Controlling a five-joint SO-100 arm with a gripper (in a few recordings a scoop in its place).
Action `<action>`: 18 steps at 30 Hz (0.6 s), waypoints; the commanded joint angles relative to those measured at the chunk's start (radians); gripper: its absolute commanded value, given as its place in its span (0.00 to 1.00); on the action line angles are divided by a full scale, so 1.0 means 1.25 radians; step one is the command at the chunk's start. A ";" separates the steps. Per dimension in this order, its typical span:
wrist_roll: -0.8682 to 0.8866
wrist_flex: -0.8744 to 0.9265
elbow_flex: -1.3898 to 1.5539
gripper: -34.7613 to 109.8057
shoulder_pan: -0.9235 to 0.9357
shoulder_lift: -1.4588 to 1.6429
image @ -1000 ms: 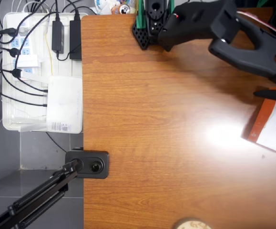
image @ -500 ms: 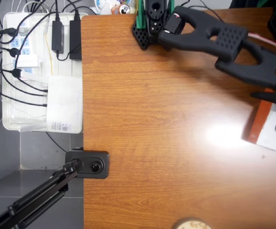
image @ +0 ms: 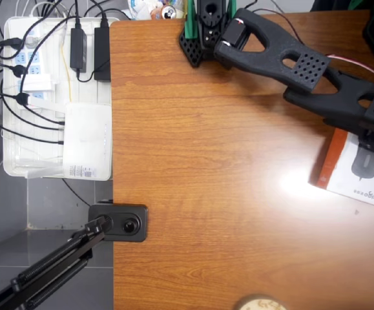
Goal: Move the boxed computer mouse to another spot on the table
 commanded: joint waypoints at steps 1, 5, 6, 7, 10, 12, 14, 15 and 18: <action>-0.012 0.029 -0.161 0.41 0.004 0.005; 0.007 0.007 -0.161 0.24 0.009 0.005; 0.011 0.001 -0.161 0.24 0.010 0.009; 0.012 -0.001 -0.161 0.24 0.011 0.016; 0.009 0.018 -0.161 0.24 0.017 0.053; 0.007 0.054 -0.162 0.24 0.025 0.091; 0.005 0.094 -0.162 0.24 0.037 0.140; 0.005 0.112 -0.162 0.24 0.045 0.166; 0.006 0.172 -0.162 0.24 0.082 0.266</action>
